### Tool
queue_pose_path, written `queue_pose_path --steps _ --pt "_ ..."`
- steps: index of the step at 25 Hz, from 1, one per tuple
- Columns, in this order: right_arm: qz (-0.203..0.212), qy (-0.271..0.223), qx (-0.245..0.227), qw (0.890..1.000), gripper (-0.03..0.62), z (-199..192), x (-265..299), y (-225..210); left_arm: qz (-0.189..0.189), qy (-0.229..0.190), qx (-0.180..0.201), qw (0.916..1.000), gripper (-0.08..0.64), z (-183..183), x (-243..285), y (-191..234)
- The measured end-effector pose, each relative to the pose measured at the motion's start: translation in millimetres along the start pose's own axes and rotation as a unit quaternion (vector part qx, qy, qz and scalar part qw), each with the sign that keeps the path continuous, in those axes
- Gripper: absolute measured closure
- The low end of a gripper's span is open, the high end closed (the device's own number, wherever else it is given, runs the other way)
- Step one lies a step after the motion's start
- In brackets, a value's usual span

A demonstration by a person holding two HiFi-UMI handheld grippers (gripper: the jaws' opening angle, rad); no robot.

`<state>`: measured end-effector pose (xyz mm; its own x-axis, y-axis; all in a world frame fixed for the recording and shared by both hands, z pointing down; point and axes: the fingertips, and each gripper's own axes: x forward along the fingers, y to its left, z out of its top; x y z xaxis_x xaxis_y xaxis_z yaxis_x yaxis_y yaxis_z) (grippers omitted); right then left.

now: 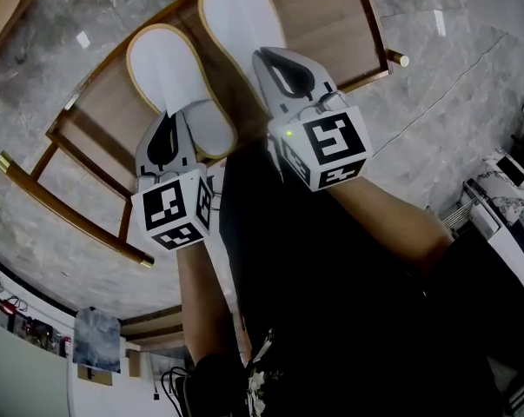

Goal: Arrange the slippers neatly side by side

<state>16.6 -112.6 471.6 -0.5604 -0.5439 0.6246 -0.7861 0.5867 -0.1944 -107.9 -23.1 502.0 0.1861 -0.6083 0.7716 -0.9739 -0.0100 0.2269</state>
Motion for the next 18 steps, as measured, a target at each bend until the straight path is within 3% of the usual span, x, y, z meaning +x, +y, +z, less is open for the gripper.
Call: queue_pose_path --steps 4,9,14,18 --pt "0.007 0.015 -0.011 1.0 0.583 -7 12 6 -0.003 -0.004 -0.059 0.9982 0.548 -9 0 9" --pt "0.018 0.023 -0.032 0.999 0.583 -14 18 16 -0.026 -0.009 -0.011 0.9996 0.548 -6 5 -2" --pt "0.017 0.022 -0.038 0.999 0.583 -14 22 18 -0.047 0.007 -0.01 0.9988 0.548 -4 17 -7" --pt "0.021 0.023 -0.035 0.999 0.583 -14 22 20 -0.059 0.012 0.02 0.998 0.548 -6 21 -16"
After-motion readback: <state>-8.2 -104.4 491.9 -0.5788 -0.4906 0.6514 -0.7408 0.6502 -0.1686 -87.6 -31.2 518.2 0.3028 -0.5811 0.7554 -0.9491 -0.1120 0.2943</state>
